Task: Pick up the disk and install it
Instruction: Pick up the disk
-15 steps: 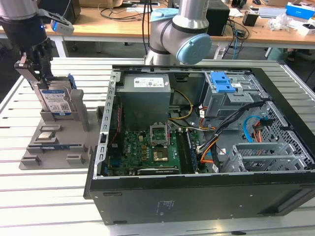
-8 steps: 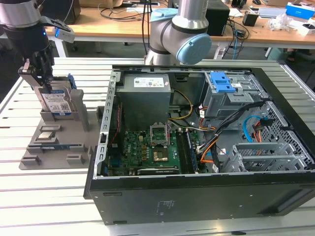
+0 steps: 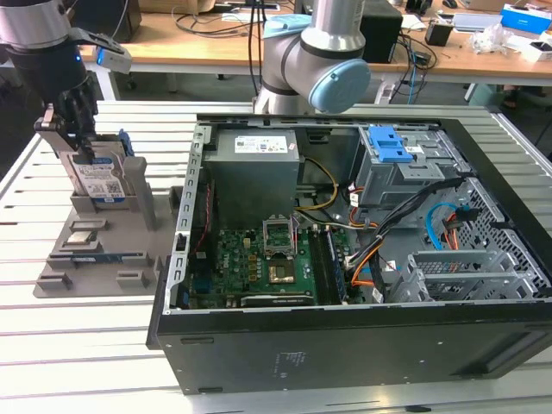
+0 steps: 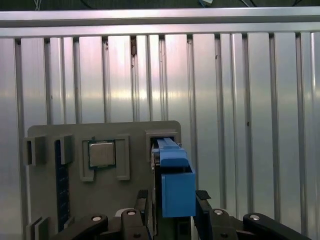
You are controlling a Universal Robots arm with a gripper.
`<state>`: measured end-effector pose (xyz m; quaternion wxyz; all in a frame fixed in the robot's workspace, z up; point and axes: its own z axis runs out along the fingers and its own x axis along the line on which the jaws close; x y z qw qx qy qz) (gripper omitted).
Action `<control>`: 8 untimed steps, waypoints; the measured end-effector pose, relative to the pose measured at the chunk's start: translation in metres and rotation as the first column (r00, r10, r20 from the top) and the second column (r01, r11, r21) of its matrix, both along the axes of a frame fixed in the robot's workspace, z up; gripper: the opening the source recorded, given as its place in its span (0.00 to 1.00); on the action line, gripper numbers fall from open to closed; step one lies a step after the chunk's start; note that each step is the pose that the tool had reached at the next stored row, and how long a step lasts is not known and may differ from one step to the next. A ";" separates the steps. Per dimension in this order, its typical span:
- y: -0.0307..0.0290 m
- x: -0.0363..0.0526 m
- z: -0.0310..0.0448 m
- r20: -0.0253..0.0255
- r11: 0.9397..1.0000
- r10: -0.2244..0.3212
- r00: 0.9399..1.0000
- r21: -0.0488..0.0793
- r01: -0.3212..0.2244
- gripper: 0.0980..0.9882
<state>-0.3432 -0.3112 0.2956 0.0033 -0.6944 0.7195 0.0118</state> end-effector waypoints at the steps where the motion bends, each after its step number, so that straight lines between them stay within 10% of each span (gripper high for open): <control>1: 0.0000 -0.0001 -0.0003 0.000 1.000 0.000 1.000 -0.001 0.000 0.43; 8: 0.0000 -0.0001 -0.0046 0.000 1.000 0.000 1.000 -0.003 0.000 0.30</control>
